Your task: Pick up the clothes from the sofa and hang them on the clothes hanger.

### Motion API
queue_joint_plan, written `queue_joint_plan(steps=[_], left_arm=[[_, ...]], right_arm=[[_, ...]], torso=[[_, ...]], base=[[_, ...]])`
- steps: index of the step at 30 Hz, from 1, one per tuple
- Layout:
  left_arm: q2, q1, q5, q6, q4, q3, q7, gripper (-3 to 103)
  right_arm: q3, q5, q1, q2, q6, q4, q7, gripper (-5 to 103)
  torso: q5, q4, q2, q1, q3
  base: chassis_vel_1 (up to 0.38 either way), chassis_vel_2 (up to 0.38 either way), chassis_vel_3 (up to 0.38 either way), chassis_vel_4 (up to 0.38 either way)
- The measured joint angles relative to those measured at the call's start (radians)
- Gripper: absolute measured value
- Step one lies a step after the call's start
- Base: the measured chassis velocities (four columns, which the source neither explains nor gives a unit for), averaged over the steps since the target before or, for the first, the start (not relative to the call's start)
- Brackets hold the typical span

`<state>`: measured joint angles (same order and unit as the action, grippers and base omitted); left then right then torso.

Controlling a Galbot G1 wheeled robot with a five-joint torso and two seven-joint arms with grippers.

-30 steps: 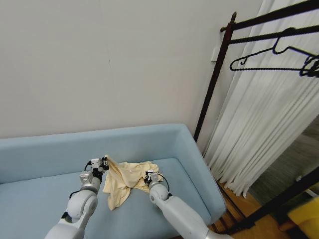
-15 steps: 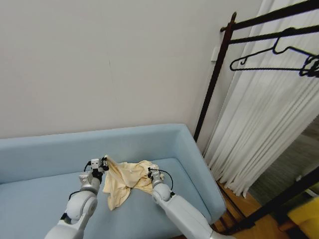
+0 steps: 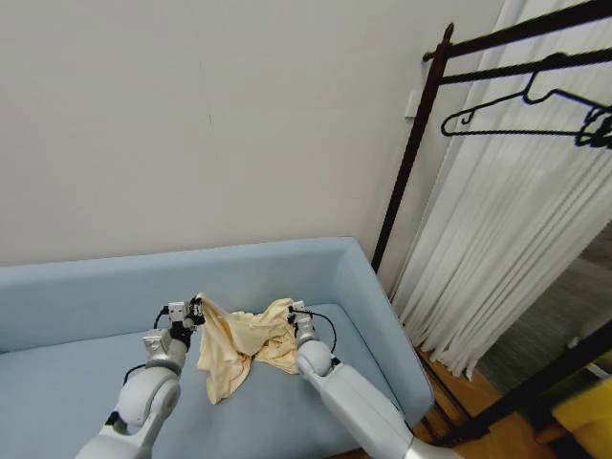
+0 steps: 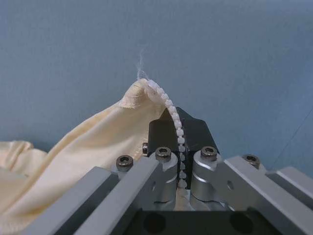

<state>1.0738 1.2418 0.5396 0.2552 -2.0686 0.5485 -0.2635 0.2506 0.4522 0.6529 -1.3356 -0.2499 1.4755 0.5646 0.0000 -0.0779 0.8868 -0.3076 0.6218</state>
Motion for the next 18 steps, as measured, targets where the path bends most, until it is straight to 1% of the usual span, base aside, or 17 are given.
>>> queue_joint_plan(steps=[2, 5, 6, 10, 11, 15, 16, 17, 18], left_arm=[[-0.020, -0.006, 0.035, -0.007, -0.017, 0.004, -0.005, 1], [-0.069, -0.021, 0.092, -0.016, -0.046, 0.005, -0.020, 1], [-0.069, -0.021, 0.092, -0.016, -0.046, 0.005, -0.020, 1], [-0.143, -0.055, 0.163, -0.021, -0.084, 0.031, -0.024, 1], [-0.143, -0.055, 0.163, -0.021, -0.084, 0.031, -0.024, 1], [-0.201, -0.078, 0.214, -0.021, -0.114, 0.050, -0.026, 1], [-0.220, -0.091, 0.233, -0.023, -0.125, 0.058, -0.028, 1], [-0.220, -0.091, 0.233, -0.023, -0.125, 0.058, -0.028, 1], [-0.238, -0.107, 0.255, -0.023, -0.133, 0.064, -0.033, 1]], right_arm=[[-0.006, 0.016, -0.002, 0.015, -0.008, 0.037, 0.009, 1], [-0.019, 0.047, -0.005, 0.034, -0.022, 0.096, 0.029, 1], [-0.019, 0.047, -0.005, 0.034, -0.022, 0.096, 0.029, 1], [-0.044, 0.079, -0.024, 0.069, -0.040, 0.172, 0.039, 1], [-0.044, 0.079, -0.024, 0.069, -0.040, 0.172, 0.039, 1], [-0.066, 0.126, -0.066, 0.114, -0.063, 0.239, 0.041, 1], [-0.074, 0.152, -0.090, 0.134, -0.075, 0.267, 0.042, 1], [-0.074, 0.152, -0.090, 0.134, -0.075, 0.267, 0.042, 1], [-0.083, 0.181, -0.118, 0.154, -0.087, 0.297, 0.042, 1]], torso=[[0.0000, 0.0000, 0.000, 0.000, 0.000], [0.0001, -0.0001, 0.000, 0.000, 0.000], [0.0001, -0.0001, 0.000, 0.000, 0.000], [0.0001, 0.0000, 0.000, 0.000, 0.000], [0.0001, 0.0000, 0.000, 0.000, 0.000], [0.0001, 0.0000, 0.000, 0.000, 0.000], [0.0001, 0.0000, 0.000, 0.000, 0.000], [0.0001, 0.0000, 0.000, 0.000, 0.000], [0.0002, 0.0001, 0.000, 0.000, 0.000]], base=[[0.000, 0.000, 0.000, 0.000], [0.000, 0.000, 0.000, 0.000], [0.000, 0.000, 0.000, 0.000], [0.000, 0.000, 0.000, 0.000], [0.000, 0.000, 0.000, 0.000], [0.000, 0.000, 0.000, 0.000], [0.000, 0.000, 0.000, 0.000], [0.000, 0.000, 0.000, 0.000], [0.000, 0.000, 0.000, 0.000]])
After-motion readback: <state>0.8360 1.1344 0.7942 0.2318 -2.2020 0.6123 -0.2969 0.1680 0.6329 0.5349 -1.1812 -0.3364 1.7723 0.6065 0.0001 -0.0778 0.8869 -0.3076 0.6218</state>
